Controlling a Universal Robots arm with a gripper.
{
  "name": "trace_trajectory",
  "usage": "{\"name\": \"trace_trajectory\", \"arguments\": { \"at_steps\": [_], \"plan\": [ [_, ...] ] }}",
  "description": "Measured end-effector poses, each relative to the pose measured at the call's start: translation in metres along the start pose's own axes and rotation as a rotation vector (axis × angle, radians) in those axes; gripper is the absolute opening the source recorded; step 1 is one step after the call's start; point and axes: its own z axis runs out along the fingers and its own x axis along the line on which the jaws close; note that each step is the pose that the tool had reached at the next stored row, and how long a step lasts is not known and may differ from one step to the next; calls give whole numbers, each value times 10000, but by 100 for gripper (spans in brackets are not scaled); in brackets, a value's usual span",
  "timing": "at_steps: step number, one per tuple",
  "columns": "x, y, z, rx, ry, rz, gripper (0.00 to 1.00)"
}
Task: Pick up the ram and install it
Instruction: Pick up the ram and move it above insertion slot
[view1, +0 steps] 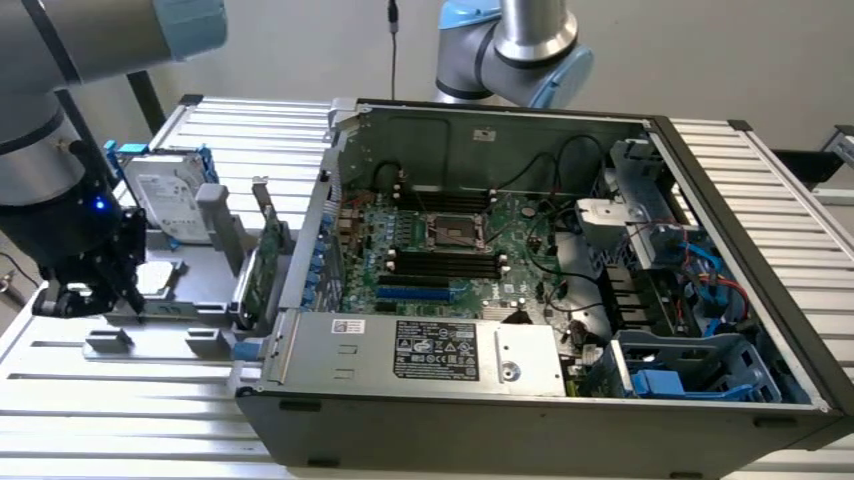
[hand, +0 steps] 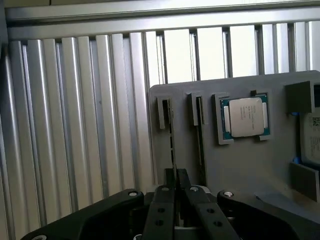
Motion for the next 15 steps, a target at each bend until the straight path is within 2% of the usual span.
{"name": "trace_trajectory", "arguments": {
  "at_steps": [8,15],
  "plan": [
    [-10,-20,-350,-10,1,0,14],
    [-30,-178,-677,-45,5,-25,14]
  ]
}}
